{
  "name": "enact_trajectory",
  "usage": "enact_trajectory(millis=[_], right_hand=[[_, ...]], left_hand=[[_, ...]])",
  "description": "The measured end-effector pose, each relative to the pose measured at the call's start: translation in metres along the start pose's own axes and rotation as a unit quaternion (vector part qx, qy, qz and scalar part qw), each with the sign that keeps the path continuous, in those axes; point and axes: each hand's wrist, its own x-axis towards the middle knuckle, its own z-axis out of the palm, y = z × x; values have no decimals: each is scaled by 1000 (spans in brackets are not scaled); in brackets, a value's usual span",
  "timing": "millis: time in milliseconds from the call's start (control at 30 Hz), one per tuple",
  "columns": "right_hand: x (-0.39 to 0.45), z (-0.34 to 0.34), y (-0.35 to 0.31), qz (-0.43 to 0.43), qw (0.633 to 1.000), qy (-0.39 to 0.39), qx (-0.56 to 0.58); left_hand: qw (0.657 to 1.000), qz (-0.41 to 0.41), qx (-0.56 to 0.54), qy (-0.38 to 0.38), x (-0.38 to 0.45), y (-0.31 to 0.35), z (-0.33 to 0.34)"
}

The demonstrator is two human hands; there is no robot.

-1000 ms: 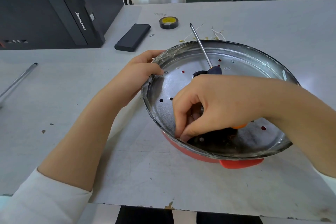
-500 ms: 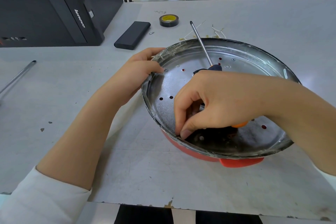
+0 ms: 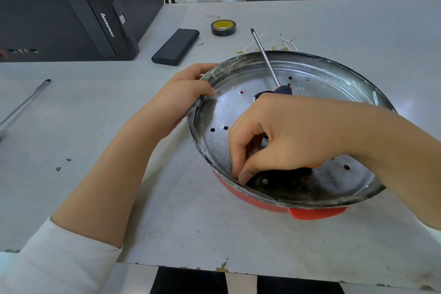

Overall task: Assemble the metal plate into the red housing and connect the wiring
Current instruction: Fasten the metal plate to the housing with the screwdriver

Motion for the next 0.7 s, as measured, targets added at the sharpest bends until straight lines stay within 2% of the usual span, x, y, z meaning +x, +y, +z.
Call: enact_trajectory(millis=[267,700], right_hand=[[-1,2,-2,8,1000,16,-10],[3,-3,13,-6,998,-11,65]], left_hand=[[1000,2,-7,0,0,0,0],[1000,4,7,-3,1,0,-1]])
